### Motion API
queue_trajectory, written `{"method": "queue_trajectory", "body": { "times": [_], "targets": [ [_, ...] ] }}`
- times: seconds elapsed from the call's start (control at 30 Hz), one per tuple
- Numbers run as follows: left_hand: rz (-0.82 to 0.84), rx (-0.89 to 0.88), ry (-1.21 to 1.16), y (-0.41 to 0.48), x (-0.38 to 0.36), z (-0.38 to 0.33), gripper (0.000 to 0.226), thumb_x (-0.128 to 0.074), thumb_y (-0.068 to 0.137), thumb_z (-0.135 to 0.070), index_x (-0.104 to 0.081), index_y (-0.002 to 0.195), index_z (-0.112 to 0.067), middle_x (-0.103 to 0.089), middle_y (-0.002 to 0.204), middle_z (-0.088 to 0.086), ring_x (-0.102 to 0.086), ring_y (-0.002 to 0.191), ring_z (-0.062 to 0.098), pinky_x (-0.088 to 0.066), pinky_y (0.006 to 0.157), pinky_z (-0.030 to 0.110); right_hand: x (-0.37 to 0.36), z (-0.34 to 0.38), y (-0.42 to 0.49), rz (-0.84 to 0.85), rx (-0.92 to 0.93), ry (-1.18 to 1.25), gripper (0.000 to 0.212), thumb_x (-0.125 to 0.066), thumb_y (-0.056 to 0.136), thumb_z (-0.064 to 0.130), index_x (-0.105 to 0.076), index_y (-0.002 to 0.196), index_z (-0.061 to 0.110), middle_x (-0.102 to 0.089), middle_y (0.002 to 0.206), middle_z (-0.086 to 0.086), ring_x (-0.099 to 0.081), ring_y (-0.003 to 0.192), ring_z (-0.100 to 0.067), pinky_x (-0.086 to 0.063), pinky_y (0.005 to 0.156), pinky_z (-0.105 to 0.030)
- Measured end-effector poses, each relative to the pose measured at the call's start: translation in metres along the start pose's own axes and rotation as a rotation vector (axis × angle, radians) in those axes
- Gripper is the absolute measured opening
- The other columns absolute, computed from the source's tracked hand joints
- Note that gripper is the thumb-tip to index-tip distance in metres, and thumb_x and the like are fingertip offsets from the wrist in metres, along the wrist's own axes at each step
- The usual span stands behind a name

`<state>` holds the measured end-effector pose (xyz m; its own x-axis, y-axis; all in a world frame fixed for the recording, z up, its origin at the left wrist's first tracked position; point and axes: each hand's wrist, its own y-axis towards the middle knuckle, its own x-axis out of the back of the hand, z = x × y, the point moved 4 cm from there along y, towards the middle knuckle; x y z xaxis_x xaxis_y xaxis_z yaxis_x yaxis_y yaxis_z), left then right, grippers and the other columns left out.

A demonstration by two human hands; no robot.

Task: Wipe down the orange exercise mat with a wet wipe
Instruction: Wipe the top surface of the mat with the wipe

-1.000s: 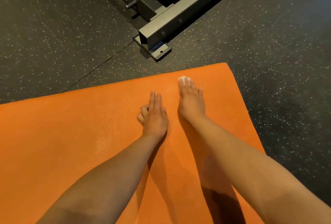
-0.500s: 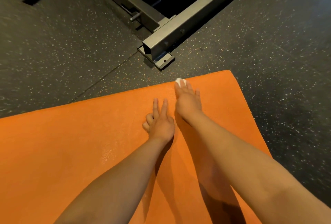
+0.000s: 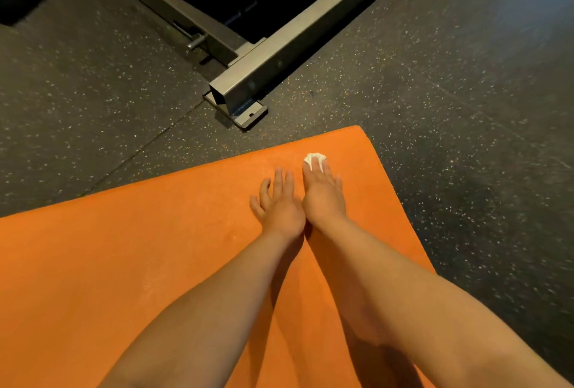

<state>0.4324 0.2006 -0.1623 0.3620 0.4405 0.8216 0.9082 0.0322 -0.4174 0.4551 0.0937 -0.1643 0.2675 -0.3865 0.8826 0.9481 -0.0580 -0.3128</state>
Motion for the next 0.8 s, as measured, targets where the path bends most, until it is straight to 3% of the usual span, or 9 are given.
{"method": "queue_trajectory", "body": {
  "times": [0.07, 0.13, 0.23, 0.3, 0.5, 0.57, 0.7, 0.8],
  "targets": [
    [-0.002, -0.006, -0.018, 0.002, -0.004, 0.000, 0.064, -0.036, 0.102, -0.030, -0.009, 0.158, -0.040, 0.008, 0.167, -0.017, 0.004, 0.152, 0.017, 0.005, 0.119, 0.051, -0.001, -0.006, -0.002, 0.019, 0.105, -0.011, 0.072, -0.043, 0.096, 0.008, -0.018, 0.161, 0.027, -0.004, 0.170, 0.005, 0.005, 0.156, -0.018, -0.006, 0.125, -0.049],
    [0.003, -0.010, -0.040, 0.003, -0.004, 0.003, 0.064, -0.037, 0.102, -0.031, -0.008, 0.158, -0.040, 0.010, 0.166, -0.017, 0.005, 0.152, 0.017, 0.008, 0.119, 0.052, 0.007, -0.033, -0.002, -0.002, 0.088, -0.075, 0.069, -0.040, 0.099, 0.010, -0.017, 0.161, 0.030, -0.004, 0.170, 0.007, 0.005, 0.156, -0.016, -0.003, 0.125, -0.050],
    [0.010, -0.029, -0.009, -0.001, -0.006, 0.000, 0.062, -0.033, 0.103, -0.037, -0.005, 0.158, -0.041, 0.014, 0.166, -0.015, 0.009, 0.152, 0.018, 0.010, 0.119, 0.054, 0.024, -0.084, -0.011, -0.127, -0.226, -0.056, 0.060, -0.031, 0.106, 0.018, -0.010, 0.161, 0.027, 0.003, 0.170, 0.005, 0.011, 0.156, -0.017, -0.001, 0.125, -0.050],
    [0.016, -0.054, 0.027, -0.002, -0.008, -0.002, 0.063, -0.030, 0.102, -0.049, 0.000, 0.158, -0.042, 0.019, 0.166, -0.013, 0.016, 0.151, 0.020, 0.013, 0.118, 0.055, 0.021, -0.082, -0.018, -0.181, -0.299, -0.036, 0.062, -0.031, 0.105, 0.016, -0.006, 0.162, 0.025, 0.005, 0.170, 0.003, 0.012, 0.156, -0.018, -0.001, 0.125, -0.049],
    [0.014, -0.092, 0.072, -0.004, -0.014, -0.001, 0.063, -0.028, 0.101, -0.056, 0.002, 0.156, -0.049, 0.028, 0.163, -0.012, 0.020, 0.151, 0.022, 0.013, 0.117, 0.059, -0.002, -0.021, -0.026, -0.036, 0.129, 0.008, 0.060, -0.038, 0.104, 0.019, -0.022, 0.160, 0.027, -0.009, 0.170, 0.003, 0.005, 0.156, -0.016, 0.000, 0.125, -0.047],
    [0.005, -0.101, 0.070, -0.004, -0.014, 0.001, 0.062, -0.028, 0.101, -0.057, 0.000, 0.156, -0.050, 0.027, 0.163, -0.012, 0.021, 0.151, 0.023, 0.014, 0.117, 0.059, 0.005, -0.046, -0.024, -0.091, 0.048, -0.056, 0.061, -0.036, 0.105, 0.018, -0.015, 0.162, 0.028, -0.003, 0.170, 0.004, 0.009, 0.156, -0.015, 0.003, 0.125, -0.048],
    [-0.004, -0.045, 0.081, -0.005, -0.014, -0.005, 0.062, -0.030, 0.101, -0.054, -0.003, 0.157, -0.047, 0.024, 0.165, -0.010, 0.019, 0.151, 0.025, 0.013, 0.117, 0.059, 0.022, -0.092, -0.026, -0.148, -0.312, -0.009, 0.063, -0.030, 0.106, 0.020, -0.001, 0.162, 0.024, 0.010, 0.170, 0.001, 0.017, 0.155, -0.019, 0.002, 0.125, -0.051],
    [-0.030, 0.003, 0.057, 0.002, -0.011, -0.022, 0.062, -0.034, 0.099, -0.043, -0.013, 0.157, -0.039, 0.013, 0.167, -0.009, 0.011, 0.152, 0.026, 0.007, 0.119, 0.058, 0.019, -0.057, -0.017, -0.057, -0.198, 0.026, 0.069, -0.036, 0.103, 0.017, 0.000, 0.162, 0.019, 0.013, 0.169, -0.002, 0.019, 0.154, -0.021, 0.003, 0.125, -0.050]
  ]
}}
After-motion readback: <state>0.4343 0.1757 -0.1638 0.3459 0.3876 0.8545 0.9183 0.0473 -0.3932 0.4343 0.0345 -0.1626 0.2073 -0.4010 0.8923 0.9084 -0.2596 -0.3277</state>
